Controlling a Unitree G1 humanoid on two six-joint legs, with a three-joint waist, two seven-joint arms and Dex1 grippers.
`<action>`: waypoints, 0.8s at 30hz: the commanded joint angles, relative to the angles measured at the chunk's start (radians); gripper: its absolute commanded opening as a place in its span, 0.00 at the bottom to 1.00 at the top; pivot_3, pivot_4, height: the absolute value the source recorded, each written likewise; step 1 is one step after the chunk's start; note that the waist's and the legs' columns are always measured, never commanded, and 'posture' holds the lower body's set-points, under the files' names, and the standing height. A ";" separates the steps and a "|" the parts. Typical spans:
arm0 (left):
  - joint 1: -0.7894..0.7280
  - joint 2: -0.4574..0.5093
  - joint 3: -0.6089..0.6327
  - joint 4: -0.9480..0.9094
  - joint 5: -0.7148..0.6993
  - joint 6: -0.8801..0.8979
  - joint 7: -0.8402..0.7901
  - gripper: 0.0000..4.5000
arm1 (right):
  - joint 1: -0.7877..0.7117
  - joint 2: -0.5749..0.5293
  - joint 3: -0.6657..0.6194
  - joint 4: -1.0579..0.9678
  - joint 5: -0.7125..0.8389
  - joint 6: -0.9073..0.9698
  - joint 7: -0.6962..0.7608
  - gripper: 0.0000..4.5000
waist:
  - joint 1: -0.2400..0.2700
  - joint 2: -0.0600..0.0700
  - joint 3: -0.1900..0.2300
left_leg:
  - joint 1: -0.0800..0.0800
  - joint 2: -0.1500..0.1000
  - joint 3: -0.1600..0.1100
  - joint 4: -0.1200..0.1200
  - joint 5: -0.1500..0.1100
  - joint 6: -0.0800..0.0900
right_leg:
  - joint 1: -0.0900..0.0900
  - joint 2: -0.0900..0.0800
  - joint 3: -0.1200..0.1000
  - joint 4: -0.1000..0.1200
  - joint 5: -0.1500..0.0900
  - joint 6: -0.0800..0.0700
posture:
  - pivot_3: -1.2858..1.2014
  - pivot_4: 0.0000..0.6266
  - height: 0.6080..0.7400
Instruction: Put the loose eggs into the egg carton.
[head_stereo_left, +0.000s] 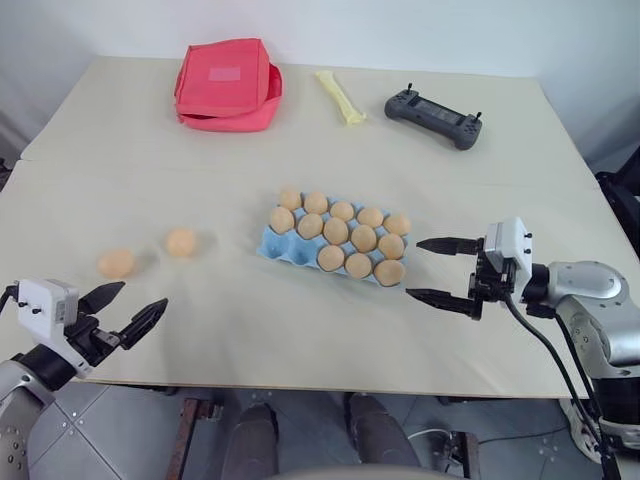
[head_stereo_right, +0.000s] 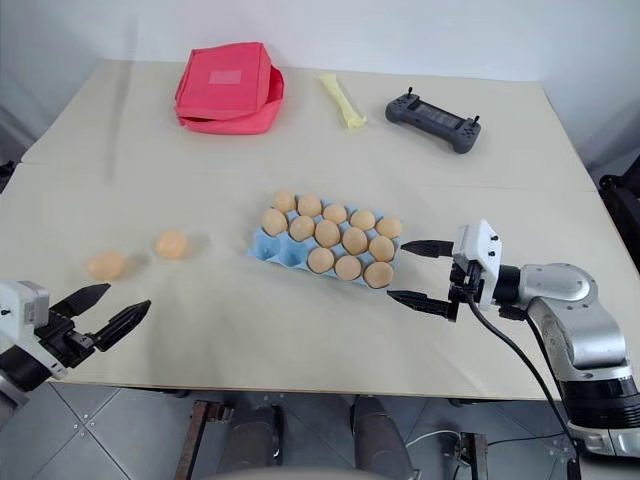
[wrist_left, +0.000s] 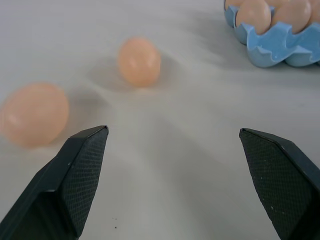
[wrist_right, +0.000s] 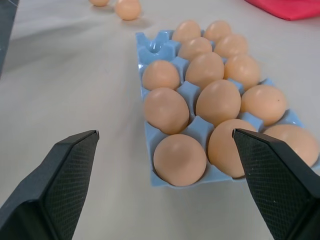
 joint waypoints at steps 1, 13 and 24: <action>-0.024 0.023 0.047 -0.021 0.013 -0.037 0.060 1.00 | -0.019 0.006 0.000 -0.004 0.001 -0.010 0.010 1.00 | -0.003 0.000 0.000 | 0.000 0.000 0.000 0.000 0.000 0.000 | 0.000 0.000 0.000 0.000 0.000 0.000 | 0.52 0.24 1.00; -0.196 0.155 0.034 0.179 0.099 0.117 0.278 1.00 | -0.022 0.014 0.002 -0.007 -0.007 0.000 0.004 1.00 | -0.026 0.000 0.000 | 0.000 0.000 0.000 -0.002 0.000 0.000 | -0.001 0.000 0.000 0.000 0.001 0.002 | 0.52 0.24 1.00; -0.330 0.249 -0.164 0.464 0.177 0.031 0.155 1.00 | -0.014 0.003 -0.009 -0.029 -0.006 0.014 -0.010 1.00 | -0.026 0.000 0.000 | 0.000 0.000 0.000 -0.003 -0.001 -0.001 | -0.002 0.000 0.000 0.001 0.002 0.005 | 0.52 0.24 1.00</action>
